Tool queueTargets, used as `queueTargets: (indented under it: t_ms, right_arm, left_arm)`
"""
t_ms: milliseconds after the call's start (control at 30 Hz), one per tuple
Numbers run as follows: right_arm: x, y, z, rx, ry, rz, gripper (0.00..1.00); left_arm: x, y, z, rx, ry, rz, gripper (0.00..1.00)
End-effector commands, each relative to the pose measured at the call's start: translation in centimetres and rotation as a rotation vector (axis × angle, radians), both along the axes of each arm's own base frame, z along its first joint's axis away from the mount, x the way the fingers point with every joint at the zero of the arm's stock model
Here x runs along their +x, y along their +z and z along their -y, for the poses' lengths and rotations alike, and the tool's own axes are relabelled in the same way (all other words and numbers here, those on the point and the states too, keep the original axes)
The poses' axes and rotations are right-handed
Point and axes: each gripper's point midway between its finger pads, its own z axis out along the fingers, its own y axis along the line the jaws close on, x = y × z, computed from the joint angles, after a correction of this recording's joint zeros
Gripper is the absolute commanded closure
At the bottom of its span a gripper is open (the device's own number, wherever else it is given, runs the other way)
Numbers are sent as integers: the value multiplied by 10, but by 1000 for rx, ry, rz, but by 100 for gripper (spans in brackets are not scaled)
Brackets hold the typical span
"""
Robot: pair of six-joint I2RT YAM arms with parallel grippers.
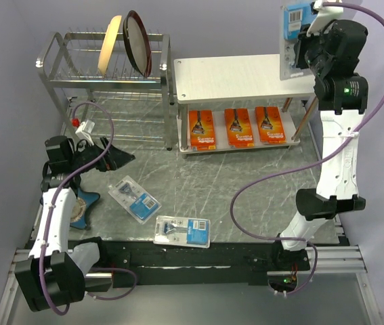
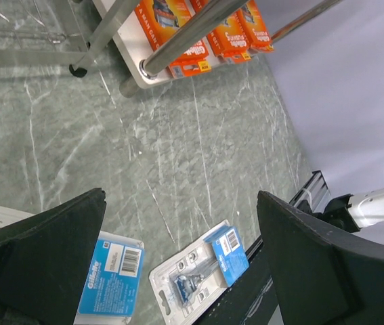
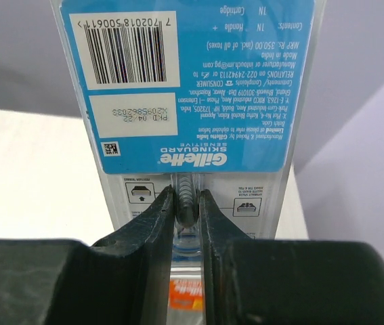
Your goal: Place and organize the shaving razors onto the shelf
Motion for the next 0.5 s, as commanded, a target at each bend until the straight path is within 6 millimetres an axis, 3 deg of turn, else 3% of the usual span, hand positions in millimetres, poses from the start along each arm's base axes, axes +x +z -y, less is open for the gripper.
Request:
queueTargets:
  t_ms: [0,67,100,300,467]
  right_arm:
    - [1,-12,18,130,-91,-47,100]
    - [4,-27,17,159,-86,-101,100]
    - [9,-36,31,178,-123,-123,100]
    - [33,-72,49,139,-190,-197,100]
    - [54,-76,57,129,-223,-169,100]
  left_arm:
    - [-10,-1,5,-13,-19,25,1]
    - [-11,-3,6,-17,-19,27,1]
    - [-12,-6,6,-22,-18,18,0]
    - [-13,-13,6,-24,-18,0,1]
    - [-14,-17,5,-22,-13,-7,1]
